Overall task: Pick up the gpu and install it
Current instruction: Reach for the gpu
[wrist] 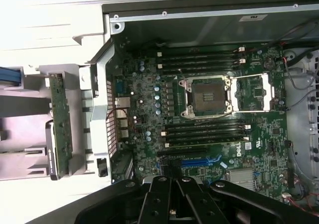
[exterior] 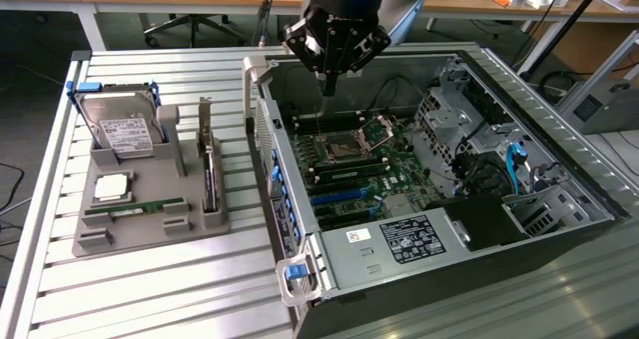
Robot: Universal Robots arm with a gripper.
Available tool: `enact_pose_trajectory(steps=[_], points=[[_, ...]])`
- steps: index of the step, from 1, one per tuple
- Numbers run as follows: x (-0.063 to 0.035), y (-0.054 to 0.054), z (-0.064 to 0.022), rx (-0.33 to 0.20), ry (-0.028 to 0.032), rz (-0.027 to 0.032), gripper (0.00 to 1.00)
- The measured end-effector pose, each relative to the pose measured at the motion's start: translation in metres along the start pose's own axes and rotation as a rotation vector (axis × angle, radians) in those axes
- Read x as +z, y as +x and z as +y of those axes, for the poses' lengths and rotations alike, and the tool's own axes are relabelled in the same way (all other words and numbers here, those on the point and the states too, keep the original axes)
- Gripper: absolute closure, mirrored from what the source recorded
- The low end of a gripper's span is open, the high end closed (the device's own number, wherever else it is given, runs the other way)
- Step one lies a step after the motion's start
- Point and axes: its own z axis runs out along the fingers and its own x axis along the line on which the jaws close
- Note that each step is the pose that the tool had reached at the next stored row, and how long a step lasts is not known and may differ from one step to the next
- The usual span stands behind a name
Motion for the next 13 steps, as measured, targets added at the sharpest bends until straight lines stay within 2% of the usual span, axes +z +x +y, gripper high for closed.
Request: enact_pose_trajectory(steps=[13], points=[[-0.0001,0.0050,-0.0004,0.000,0.0000,0.0000,0.89]])
